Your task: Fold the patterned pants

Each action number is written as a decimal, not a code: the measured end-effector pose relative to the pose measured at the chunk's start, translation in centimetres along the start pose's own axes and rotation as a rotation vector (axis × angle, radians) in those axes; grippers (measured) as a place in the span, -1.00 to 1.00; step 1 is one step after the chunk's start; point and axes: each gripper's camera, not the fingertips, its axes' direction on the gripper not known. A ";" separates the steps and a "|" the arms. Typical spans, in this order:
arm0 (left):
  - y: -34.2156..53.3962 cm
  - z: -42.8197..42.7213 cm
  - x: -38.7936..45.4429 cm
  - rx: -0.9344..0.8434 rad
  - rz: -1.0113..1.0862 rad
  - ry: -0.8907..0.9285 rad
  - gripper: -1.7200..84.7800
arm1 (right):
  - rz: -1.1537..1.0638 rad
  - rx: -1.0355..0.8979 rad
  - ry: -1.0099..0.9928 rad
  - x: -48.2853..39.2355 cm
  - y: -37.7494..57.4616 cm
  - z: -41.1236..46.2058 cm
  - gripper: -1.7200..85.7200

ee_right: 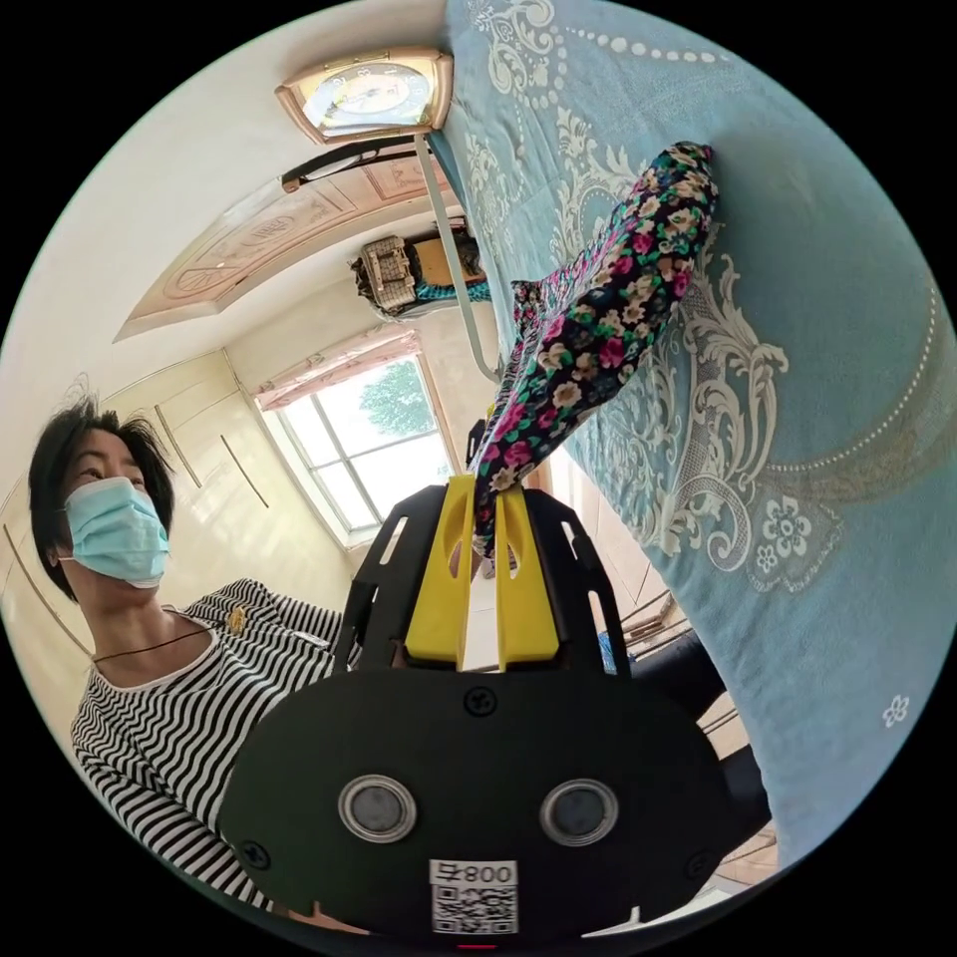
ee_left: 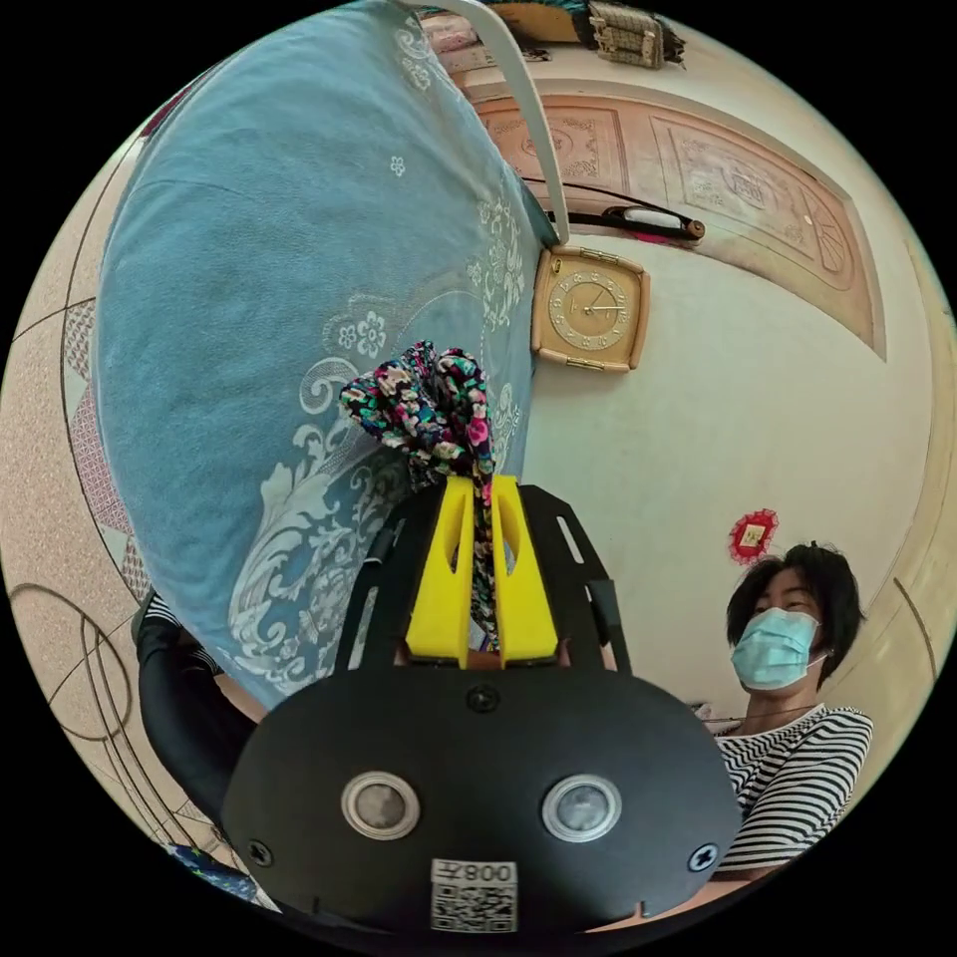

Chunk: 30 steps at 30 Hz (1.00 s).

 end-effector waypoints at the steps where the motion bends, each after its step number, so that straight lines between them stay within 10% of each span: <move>1: 0.8 0.4 1.7 -0.029 0.012 -0.012 -0.88 | 0.000 0.005 0.000 0.2 0.5 -0.3 -0.93; 30: 28.7 27.5 36.6 -1.035 0.260 0.027 -0.89 | -0.022 0.744 0.041 12.5 39.6 -8.4 -0.94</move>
